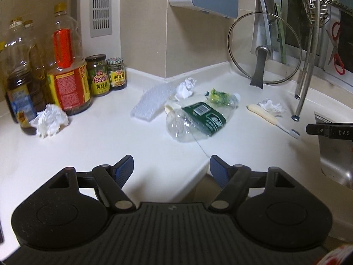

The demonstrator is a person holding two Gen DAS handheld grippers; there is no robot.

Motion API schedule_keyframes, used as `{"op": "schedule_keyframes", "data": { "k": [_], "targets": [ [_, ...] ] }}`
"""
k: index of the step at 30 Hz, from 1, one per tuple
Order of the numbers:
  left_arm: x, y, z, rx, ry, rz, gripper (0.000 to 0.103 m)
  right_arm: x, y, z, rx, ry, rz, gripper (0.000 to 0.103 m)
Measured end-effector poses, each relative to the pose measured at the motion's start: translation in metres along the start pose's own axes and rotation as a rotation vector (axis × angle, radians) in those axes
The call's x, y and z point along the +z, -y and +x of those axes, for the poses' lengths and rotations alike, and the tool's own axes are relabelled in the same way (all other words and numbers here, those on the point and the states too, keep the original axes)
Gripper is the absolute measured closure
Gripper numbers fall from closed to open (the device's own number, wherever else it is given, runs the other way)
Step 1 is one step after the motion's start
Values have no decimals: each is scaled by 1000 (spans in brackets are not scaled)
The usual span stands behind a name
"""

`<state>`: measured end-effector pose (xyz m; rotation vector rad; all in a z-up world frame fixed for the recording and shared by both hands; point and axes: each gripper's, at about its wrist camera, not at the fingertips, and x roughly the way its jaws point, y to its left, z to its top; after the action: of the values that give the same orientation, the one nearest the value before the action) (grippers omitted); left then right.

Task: Collect trash
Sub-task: 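Reach left gripper to the plastic bottle while right gripper reaches the white brush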

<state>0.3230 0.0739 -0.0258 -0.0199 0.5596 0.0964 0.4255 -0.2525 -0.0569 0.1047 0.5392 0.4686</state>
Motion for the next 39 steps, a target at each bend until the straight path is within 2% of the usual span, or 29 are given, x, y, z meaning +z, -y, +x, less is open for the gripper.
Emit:
{"op": "schedule_keyframes", "data": {
  "k": [14,22,34,36,39],
  "targets": [
    [30,-7,55,-30,-12,45,26,15,20,76,-27,-26,-26,47],
    [36,-14,71,-41,-18,64,25,19,22,112,-55,-73,-60,61],
    [42,-10,92,-104,-10,116,18,18,16,130,-75,-94,-98,73],
    [43,-8,97,-118,-6,129,15,18,15,130,-74,-95,-106,83],
    [45,-6,106,-131,-10,145,14,18,12,130,-86,-98,-117,83]
  ]
}}
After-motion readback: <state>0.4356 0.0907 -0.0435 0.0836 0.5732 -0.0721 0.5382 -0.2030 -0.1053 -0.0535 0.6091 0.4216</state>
